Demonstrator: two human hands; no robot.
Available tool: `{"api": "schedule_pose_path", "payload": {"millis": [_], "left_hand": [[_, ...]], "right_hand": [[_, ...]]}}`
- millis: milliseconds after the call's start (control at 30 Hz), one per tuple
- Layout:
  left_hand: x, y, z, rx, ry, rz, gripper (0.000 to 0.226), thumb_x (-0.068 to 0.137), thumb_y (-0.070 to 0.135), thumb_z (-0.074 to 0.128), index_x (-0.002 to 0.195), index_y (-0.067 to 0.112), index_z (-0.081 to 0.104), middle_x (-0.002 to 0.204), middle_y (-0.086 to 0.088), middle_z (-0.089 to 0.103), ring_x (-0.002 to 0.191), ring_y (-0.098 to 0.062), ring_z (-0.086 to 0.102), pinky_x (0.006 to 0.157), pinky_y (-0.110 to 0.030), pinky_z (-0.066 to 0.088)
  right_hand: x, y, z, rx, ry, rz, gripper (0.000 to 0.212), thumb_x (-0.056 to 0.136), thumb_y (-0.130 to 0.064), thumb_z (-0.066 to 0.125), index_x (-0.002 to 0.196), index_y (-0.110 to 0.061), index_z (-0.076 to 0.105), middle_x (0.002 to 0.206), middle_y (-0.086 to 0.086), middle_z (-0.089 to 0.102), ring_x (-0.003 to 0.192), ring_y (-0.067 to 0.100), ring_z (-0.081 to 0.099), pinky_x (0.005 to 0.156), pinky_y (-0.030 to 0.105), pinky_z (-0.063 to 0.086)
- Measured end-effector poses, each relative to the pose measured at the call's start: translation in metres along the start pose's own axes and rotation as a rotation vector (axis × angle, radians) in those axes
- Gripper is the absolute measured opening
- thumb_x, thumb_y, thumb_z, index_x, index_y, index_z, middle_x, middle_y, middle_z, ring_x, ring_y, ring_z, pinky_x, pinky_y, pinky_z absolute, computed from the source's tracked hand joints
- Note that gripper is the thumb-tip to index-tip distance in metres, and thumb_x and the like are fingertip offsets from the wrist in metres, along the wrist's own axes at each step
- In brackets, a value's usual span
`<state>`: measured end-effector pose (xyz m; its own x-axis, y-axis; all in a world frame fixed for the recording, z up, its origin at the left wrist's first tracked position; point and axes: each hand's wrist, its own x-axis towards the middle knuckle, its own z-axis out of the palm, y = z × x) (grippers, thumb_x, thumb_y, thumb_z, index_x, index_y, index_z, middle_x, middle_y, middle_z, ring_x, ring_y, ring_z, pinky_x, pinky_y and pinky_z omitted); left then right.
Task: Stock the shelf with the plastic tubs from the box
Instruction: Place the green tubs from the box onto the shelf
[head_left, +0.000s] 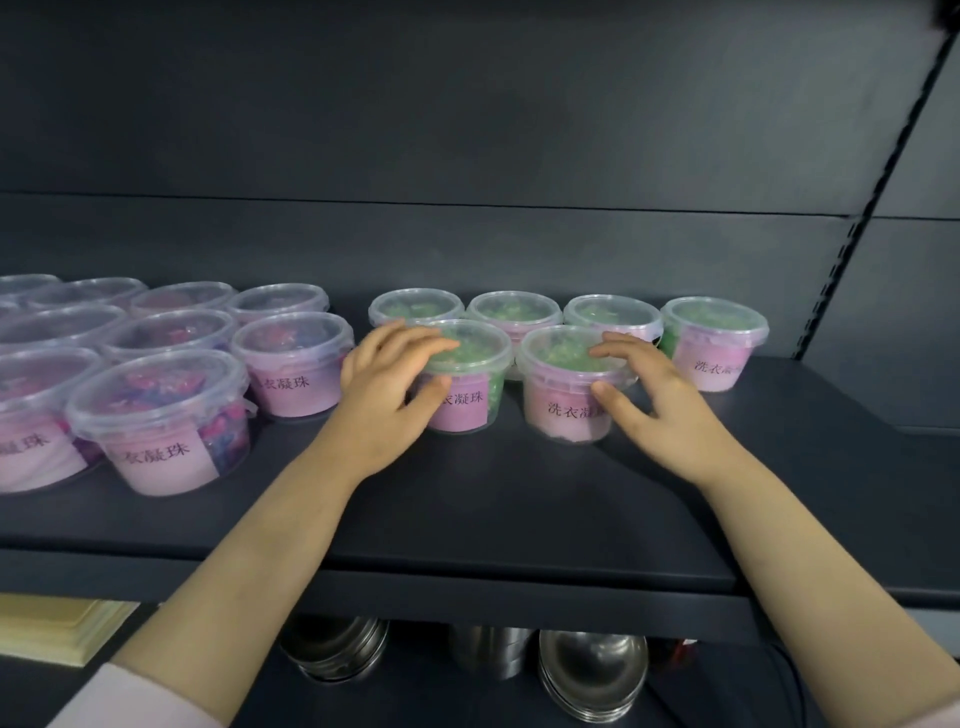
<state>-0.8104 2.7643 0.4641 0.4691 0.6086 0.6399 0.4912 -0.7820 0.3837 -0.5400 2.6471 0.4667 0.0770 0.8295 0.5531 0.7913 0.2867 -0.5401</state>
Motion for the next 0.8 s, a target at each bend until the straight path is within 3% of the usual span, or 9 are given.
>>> {"api": "schedule_pose_path", "payload": {"millis": [133, 300, 567, 667, 800], "left_hand": [[0.001, -0.010, 0.000, -0.056, -0.001, -0.022, 0.043, 0.087, 0.048, 0.041, 0.124, 0.032, 0.054, 0.133, 0.012, 0.051, 0.129, -0.016, 0.040, 0.111, -0.044, 0.028], [0.001, -0.010, 0.002, -0.035, 0.022, 0.003, 0.045, 0.088, 0.051, 0.043, 0.124, 0.029, 0.058, 0.132, 0.011, 0.052, 0.127, -0.015, 0.039, 0.110, -0.037, 0.029], [0.004, -0.013, -0.003, -0.070, -0.014, 0.002, 0.040, 0.087, 0.052, 0.048, 0.122, 0.034, 0.057, 0.129, 0.017, 0.052, 0.126, -0.010, 0.040, 0.109, -0.043, 0.032], [0.003, -0.013, -0.002, -0.090, -0.011, -0.007, 0.040, 0.086, 0.052, 0.047, 0.121, 0.035, 0.056, 0.129, 0.018, 0.050, 0.126, -0.008, 0.038, 0.110, -0.042, 0.031], [0.004, -0.008, -0.001, -0.067, 0.022, -0.018, 0.042, 0.082, 0.049, 0.045, 0.118, 0.032, 0.058, 0.126, 0.016, 0.052, 0.123, -0.010, 0.039, 0.109, -0.043, 0.029]], "right_hand": [[0.002, 0.004, 0.008, -0.186, 0.072, 0.010, 0.045, 0.085, -0.059, 0.042, 0.124, -0.038, 0.054, 0.144, -0.006, 0.038, 0.137, 0.016, 0.030, 0.114, 0.037, 0.021], [0.001, 0.004, 0.007, -0.141, 0.084, 0.010, 0.054, 0.086, -0.057, 0.042, 0.128, -0.026, 0.056, 0.136, -0.002, 0.044, 0.132, 0.020, 0.038, 0.114, 0.042, 0.030], [-0.003, -0.005, 0.004, -0.260, 0.152, -0.103, 0.045, 0.086, -0.047, 0.051, 0.122, -0.022, 0.060, 0.131, -0.003, 0.052, 0.123, 0.014, 0.042, 0.108, 0.023, 0.025], [-0.001, -0.006, 0.007, -0.261, 0.164, -0.105, 0.040, 0.086, -0.045, 0.052, 0.114, -0.019, 0.064, 0.119, -0.003, 0.058, 0.114, 0.015, 0.046, 0.103, 0.026, 0.029], [-0.001, -0.008, 0.007, -0.256, 0.153, -0.066, 0.038, 0.085, -0.044, 0.055, 0.114, -0.022, 0.065, 0.119, -0.004, 0.059, 0.114, 0.012, 0.046, 0.106, 0.029, 0.032]]}}
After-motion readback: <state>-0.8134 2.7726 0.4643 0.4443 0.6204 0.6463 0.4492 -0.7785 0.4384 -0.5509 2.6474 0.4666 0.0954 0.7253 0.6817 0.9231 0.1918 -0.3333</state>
